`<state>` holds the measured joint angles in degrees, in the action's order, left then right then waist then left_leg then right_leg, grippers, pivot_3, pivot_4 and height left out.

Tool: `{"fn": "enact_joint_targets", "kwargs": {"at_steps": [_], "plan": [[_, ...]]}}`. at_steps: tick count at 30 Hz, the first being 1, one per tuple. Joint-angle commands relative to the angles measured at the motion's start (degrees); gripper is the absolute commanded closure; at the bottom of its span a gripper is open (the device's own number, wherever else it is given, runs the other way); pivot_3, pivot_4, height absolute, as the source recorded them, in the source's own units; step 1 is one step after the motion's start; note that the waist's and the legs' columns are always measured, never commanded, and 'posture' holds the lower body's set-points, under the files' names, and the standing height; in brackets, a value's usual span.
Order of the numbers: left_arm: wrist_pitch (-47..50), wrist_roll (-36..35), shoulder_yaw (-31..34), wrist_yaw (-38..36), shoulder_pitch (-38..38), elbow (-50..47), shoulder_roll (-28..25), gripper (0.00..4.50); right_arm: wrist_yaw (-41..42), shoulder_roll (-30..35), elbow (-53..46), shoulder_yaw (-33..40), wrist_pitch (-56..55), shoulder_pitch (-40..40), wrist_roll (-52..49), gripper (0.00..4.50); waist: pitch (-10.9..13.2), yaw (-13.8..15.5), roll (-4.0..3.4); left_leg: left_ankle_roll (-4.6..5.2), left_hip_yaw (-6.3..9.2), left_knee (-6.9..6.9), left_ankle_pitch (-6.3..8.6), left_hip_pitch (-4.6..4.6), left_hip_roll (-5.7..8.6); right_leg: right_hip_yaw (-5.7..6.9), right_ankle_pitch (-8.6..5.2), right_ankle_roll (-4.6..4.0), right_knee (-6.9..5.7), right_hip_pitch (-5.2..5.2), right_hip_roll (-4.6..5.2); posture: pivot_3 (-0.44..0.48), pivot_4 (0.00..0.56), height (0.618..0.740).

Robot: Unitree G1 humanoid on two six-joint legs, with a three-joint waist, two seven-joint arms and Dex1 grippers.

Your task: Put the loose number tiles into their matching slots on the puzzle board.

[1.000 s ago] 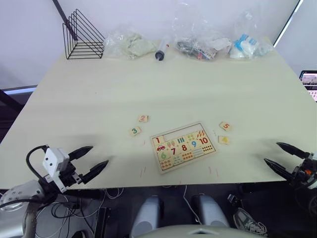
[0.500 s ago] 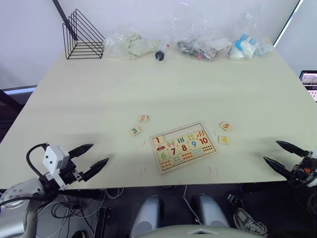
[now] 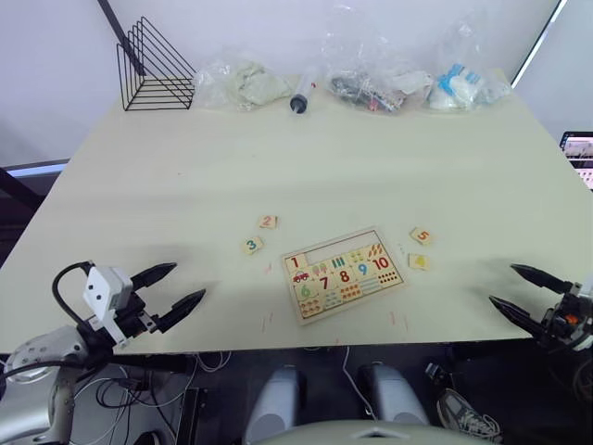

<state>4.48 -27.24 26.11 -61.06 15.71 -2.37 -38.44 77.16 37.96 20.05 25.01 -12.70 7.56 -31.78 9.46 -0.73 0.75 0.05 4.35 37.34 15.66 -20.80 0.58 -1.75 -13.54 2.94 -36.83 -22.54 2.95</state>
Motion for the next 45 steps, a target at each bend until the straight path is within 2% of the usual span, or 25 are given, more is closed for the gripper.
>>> {"fn": "enact_joint_targets", "kwargs": {"at_steps": [1, 11, 17, 29, 33, 36, 41, 45], "plan": [[-0.7, -0.1, 0.0, -0.4, -0.7, 0.2, -1.1, 0.03, 1.0, 0.0, -0.5, 0.8, -1.2, -0.2, -0.9, 0.00, 0.0, 0.0, 0.00, 0.00, 0.00, 0.00, 0.00, 0.00, 0.00, 0.00, 0.00, 0.00, 0.00, 0.00, 0.00, 0.000, 0.150, 0.740], [-1.0, 0.4, -2.2, -2.4, -5.7, 4.1, -3.1, 0.03, 1.3, -1.1, -1.7, 0.3, -2.3, -1.1, -0.9, 0.00, 0.0, 0.0, 0.00, 0.00, 0.01, 0.00, 0.00, 0.00, 0.00, 0.01, 0.00, 0.00, 0.00, 0.00, -0.02, 0.000, 0.150, 0.740], [2.9, -0.3, -4.6, -0.1, -10.5, 2.8, -2.3, 0.03, 0.0, -2.6, -6.5, -0.2, -2.0, 0.3, -1.2, 0.00, 0.0, 0.0, 0.00, 0.00, 0.03, 0.00, 0.00, -0.01, 0.01, 0.02, 0.02, 0.02, 0.00, 0.00, -0.01, 0.000, 0.150, 0.740], [29.2, 0.9, -13.6, 24.7, -24.0, -13.3, 2.2, 0.03, 0.3, -3.3, -15.5, -1.4, 0.5, 2.3, -3.9, 0.00, 0.0, 0.0, 0.01, -0.01, 0.38, 0.02, 0.00, -0.02, 0.04, 0.02, 0.03, 0.05, -0.01, 0.00, 0.02, 0.000, 0.150, 0.740], [37.1, 4.2, -17.9, 34.2, -29.4, -16.3, 5.0, 0.03, 0.7, -2.4, -17.4, -1.7, 2.6, 1.7, -4.9, 0.00, 0.0, 0.0, 0.00, -0.01, 0.43, 0.02, -0.01, -0.03, 0.18, 0.04, 0.03, 0.05, -0.02, 0.00, 0.01, 0.000, 0.150, 0.740], [44.1, 6.5, -20.7, 42.0, -32.9, -17.8, 9.1, 0.03, 1.1, -2.0, -18.2, -1.7, 3.3, 1.4, -5.4, 0.00, 0.0, 0.1, 0.01, -0.01, 0.43, 0.02, -0.01, -0.03, 0.23, 0.04, 0.03, 0.05, -0.02, 0.01, 0.01, 0.000, 0.150, 0.740], [52.0, 10.6, -24.8, 48.8, -34.7, -18.9, 12.5, 0.03, 2.9, -1.7, -18.0, -1.2, 2.5, 1.0, -5.5, 0.00, 0.0, 0.0, 0.03, -0.02, 0.45, 0.02, -0.01, -0.04, 0.26, 0.05, 0.04, 0.06, -0.01, 0.01, 0.01, 0.000, 0.150, 0.740], [54.0, 12.3, -26.0, 51.4, -35.3, -18.3, 14.6, 0.03, 3.5, -1.8, -17.8, -0.9, 2.2, 1.0, -5.5, 0.00, 0.0, 0.1, 0.03, -0.02, 0.46, 0.01, -0.01, -0.04, 0.25, 0.05, 0.04, 0.06, -0.02, 0.00, -0.01, 0.000, 0.150, 0.740]]}}
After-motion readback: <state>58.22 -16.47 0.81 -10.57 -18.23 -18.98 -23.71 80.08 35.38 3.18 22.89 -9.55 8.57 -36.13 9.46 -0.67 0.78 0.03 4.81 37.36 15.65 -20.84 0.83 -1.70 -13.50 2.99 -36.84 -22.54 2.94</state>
